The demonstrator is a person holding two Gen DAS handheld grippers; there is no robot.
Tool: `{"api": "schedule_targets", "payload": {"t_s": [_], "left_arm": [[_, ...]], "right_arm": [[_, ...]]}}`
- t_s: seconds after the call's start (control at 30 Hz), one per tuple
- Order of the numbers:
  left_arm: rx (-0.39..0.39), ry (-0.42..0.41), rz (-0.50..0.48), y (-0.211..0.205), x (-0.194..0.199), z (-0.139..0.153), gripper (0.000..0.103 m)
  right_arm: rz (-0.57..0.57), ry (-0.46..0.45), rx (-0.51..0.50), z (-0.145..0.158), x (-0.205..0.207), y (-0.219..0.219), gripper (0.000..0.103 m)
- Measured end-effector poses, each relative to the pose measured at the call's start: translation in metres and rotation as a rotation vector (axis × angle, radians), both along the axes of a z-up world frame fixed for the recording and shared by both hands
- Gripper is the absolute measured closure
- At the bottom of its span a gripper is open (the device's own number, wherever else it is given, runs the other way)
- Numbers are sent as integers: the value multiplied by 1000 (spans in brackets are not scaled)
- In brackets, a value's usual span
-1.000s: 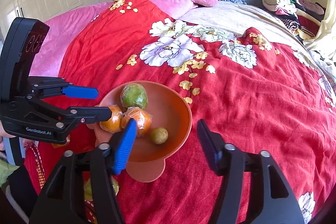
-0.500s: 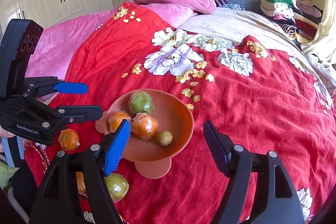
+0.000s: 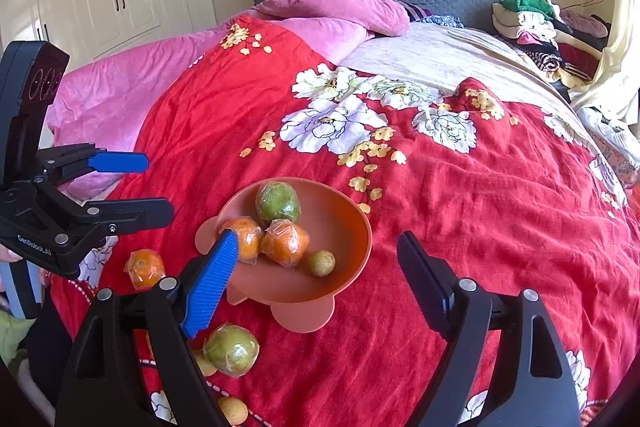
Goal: Organize fruits
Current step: 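Withdraw both open grippers from the bowl toward the fruits on the duvet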
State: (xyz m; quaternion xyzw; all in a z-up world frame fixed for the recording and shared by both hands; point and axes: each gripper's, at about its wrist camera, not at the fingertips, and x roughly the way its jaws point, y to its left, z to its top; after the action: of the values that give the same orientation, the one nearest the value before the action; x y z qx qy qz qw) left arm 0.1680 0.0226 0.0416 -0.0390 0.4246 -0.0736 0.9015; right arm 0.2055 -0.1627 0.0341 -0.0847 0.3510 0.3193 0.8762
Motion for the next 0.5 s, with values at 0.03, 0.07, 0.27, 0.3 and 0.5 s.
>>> {"api": "schedule_targets", "payload": {"t_s": [0.03,0.07,0.27,0.3,0.5], "left_arm": [[3,-3,3,0,-2,1,10],[5,-6,4,0,-4,2,10],[8,-24,16,2,-13,7,10],[9,-25,17,2,-14,8,10],[10,-31,21,2,-22,11,10]], "right_arm": [[-3,-2,2,2,-2,-1,21],[-2,-5,4,3,-3,-1,21],[-9,-18,7,10,-10,-3,16],[-10,-20,7,11,-12,-4,15],[-13,-27,12,16,-19,-6,12]]}}
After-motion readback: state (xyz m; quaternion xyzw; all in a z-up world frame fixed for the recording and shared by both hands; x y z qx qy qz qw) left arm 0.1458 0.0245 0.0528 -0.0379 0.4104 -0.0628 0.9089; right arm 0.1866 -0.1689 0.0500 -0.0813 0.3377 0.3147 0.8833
